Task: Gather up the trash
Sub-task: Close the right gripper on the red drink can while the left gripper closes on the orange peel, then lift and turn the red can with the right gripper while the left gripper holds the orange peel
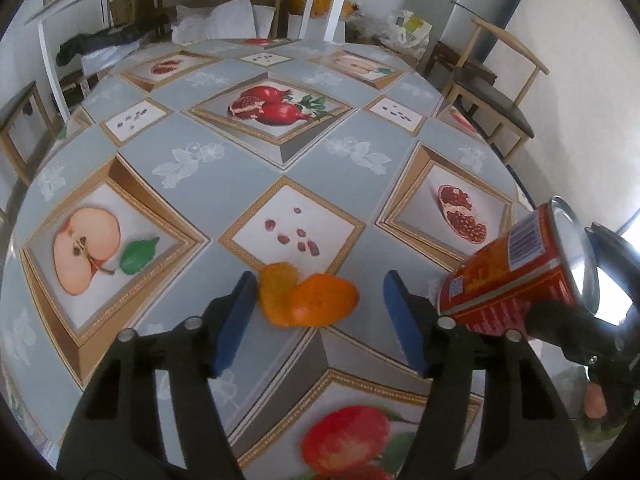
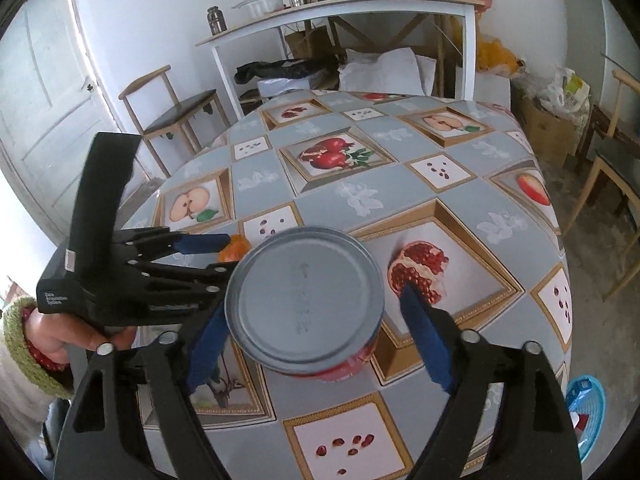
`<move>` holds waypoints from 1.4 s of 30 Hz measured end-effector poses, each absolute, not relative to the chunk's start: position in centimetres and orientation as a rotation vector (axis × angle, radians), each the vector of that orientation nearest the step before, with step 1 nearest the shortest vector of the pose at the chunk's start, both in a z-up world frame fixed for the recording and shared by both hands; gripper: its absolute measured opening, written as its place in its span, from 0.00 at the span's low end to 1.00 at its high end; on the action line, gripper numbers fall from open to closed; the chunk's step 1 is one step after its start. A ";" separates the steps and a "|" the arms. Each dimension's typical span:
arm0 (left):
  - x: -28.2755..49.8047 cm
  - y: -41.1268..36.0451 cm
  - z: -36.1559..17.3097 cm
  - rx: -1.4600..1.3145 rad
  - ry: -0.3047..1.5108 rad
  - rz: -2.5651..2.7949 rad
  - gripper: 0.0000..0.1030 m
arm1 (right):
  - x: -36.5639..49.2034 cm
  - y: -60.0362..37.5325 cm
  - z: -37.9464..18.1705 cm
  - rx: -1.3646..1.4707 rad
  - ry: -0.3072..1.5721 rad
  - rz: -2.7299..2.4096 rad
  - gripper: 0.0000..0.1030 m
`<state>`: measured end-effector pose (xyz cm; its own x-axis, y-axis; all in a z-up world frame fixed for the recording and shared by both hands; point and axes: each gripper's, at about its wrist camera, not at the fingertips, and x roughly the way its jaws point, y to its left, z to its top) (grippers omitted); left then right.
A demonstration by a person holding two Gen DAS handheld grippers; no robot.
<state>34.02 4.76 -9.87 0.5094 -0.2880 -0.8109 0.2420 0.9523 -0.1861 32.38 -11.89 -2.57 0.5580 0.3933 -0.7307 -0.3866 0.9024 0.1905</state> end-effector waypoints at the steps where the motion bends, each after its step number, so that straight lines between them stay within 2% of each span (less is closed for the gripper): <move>1: 34.1 4.7 -9.9 -0.049 0.985 -0.314 0.54 | 32.4 -11.7 -2.6 0.003 0.862 0.462 0.66; 3: 34.2 4.6 -9.9 -0.045 0.980 -0.294 0.45 | 32.3 -11.4 -2.5 -0.010 0.856 0.456 0.65; 9: 33.8 4.9 -10.0 -0.075 0.974 -0.261 0.28 | 31.0 -11.1 -2.4 -0.035 0.850 0.459 0.64; 15: 31.2 4.8 -9.7 -0.109 0.987 -0.262 0.21 | 28.3 -11.8 -2.2 -0.022 0.873 0.452 0.64; 25: 20.9 5.3 -9.8 -0.185 0.990 -0.299 0.19 | 21.9 -13.3 -2.1 0.061 0.917 0.457 0.64; 31: 16.0 6.1 -10.0 -0.273 0.987 -0.313 0.18 | 20.1 -15.3 -3.0 0.366 1.059 0.597 0.64; 36: 14.9 6.4 -10.2 -0.315 0.980 -0.313 0.18 | 20.9 -18.4 -5.0 0.617 1.139 0.606 0.64; 42: 14.8 6.1 -10.0 -0.290 0.972 -0.316 0.18 | 21.2 -20.4 -5.0 0.599 1.123 0.509 0.67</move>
